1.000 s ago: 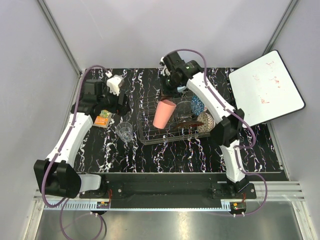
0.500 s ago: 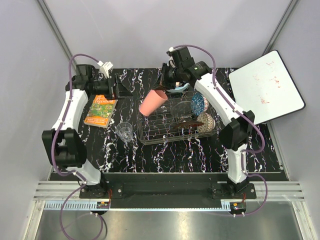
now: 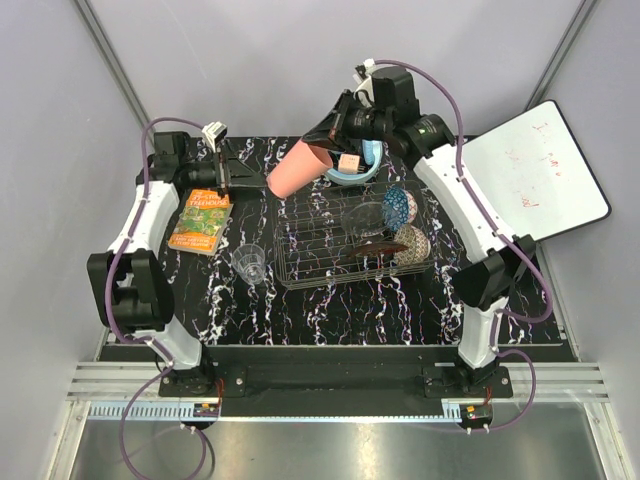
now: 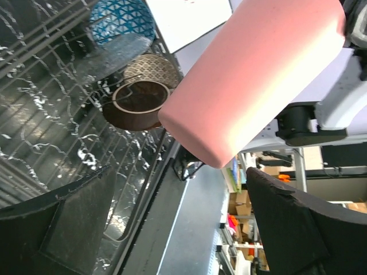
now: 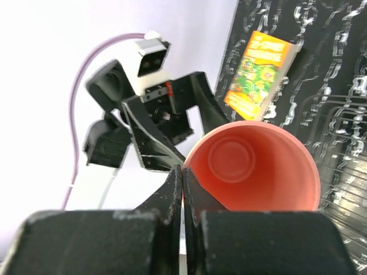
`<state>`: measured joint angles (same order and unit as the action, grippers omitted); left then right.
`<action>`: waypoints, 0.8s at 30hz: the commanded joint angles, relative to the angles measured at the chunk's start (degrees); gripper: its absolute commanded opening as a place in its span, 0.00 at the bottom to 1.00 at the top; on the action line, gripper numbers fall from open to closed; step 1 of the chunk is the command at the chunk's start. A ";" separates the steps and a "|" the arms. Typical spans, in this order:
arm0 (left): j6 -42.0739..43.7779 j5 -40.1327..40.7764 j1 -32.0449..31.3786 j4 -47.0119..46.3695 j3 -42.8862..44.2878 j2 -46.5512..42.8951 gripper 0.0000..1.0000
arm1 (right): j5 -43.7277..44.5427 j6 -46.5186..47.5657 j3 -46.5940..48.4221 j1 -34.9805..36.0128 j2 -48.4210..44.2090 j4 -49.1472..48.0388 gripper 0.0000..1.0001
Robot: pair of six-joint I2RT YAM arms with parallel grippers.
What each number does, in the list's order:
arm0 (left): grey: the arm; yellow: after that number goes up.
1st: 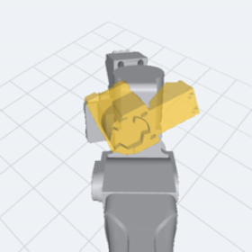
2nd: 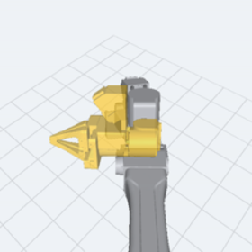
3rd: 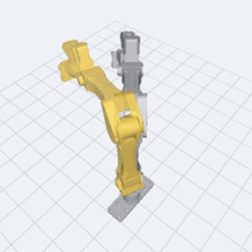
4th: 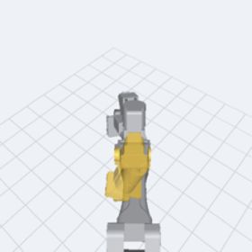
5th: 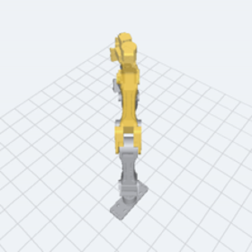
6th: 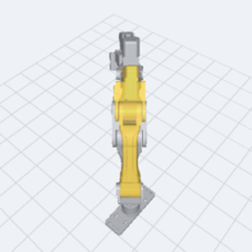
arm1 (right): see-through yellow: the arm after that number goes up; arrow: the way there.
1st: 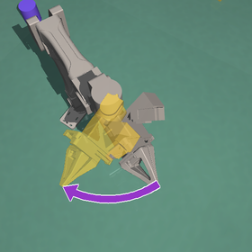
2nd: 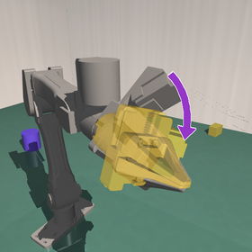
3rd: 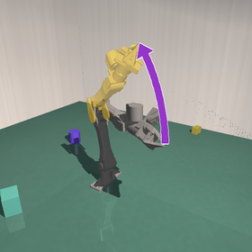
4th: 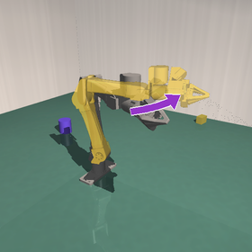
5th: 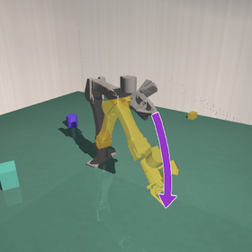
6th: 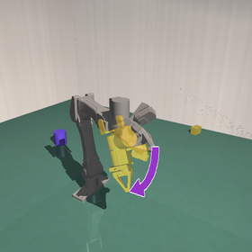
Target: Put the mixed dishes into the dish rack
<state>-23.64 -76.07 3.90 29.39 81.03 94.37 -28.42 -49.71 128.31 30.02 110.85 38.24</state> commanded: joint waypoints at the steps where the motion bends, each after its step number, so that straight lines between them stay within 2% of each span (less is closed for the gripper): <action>1: -6.58 -5.58 0.41 -8.46 -0.61 -3.57 0.99 | -4.26 -6.18 -4.10 -1.28 -2.74 -8.61 0.00; 5: -12.03 -4.61 0.41 -15.65 -2.54 -5.15 0.99 | -6.55 -10.92 -7.98 -1.89 -3.27 -15.28 0.00; 6: -14.39 -4.26 0.41 -22.81 -3.77 -5.68 0.99 | -6.99 -11.89 -8.86 -2.07 -3.44 -16.60 0.00; 8: -25.88 -2.86 0.41 -34.68 -9.55 -7.26 0.99 | -8.13 -14.53 -10.79 -2.25 -3.53 -20.12 0.00; 9: -31.67 -2.24 0.49 -51.45 -12.19 -7.62 0.99 | -8.40 -15.58 -11.58 -2.51 -3.79 -21.70 0.00; 10: -44.70 -1.19 0.41 -61.02 -17.18 -7.62 0.99 | -8.75 -16.72 -13.25 -2.60 -3.80 -23.02 0.00; 11: -51.27 -0.57 0.32 -70.25 -19.05 -7.10 0.99 | -9.54 -18.82 -14.05 -2.77 -3.97 -25.90 0.00; 12: -57.16 -0.13 0.40 -86.79 -20.46 -6.22 0.99 | -9.98 -19.80 -14.66 -2.86 -4.06 -26.98 0.00; 13: -68.01 0.39 0.41 -93.74 -21.52 -3.52 0.99 | -10.24 -21.29 -15.45 -3.04 -4.06 -28.55 0.00; 14: -73.17 0.49 0.41 -100.25 -21.53 -1.84 0.99 | -11.03 -22.08 -15.98 -3.30 -4.15 -29.44 0.00; 15: -78.35 0.57 0.41 -113.28 -21.36 0.01 0.99 | -11.30 -22.62 -16.42 -3.48 -4.32 -30.32 0.00; 16: -86.58 0.75 0.41 -117.93 -20.57 3.25 0.99 | -11.74 -23.32 -16.95 -3.65 -4.32 -31.02 0.00; 17: -88.06 0.84 0.58 -120.07 -20.39 4.15 0.99 | -11.92 -23.58 -17.13 -3.74 -4.67 -31.21 0.00; 24: -84.73 0.40 0.67 -118.86 -20.74 3.98 0.99 | -12.44 -23.94 -17.92 -4.62 -5.82 -31.82 0.00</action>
<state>-103.61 -76.05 4.29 -66.94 59.83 99.77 -38.37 -71.99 110.37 26.06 109.69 11.25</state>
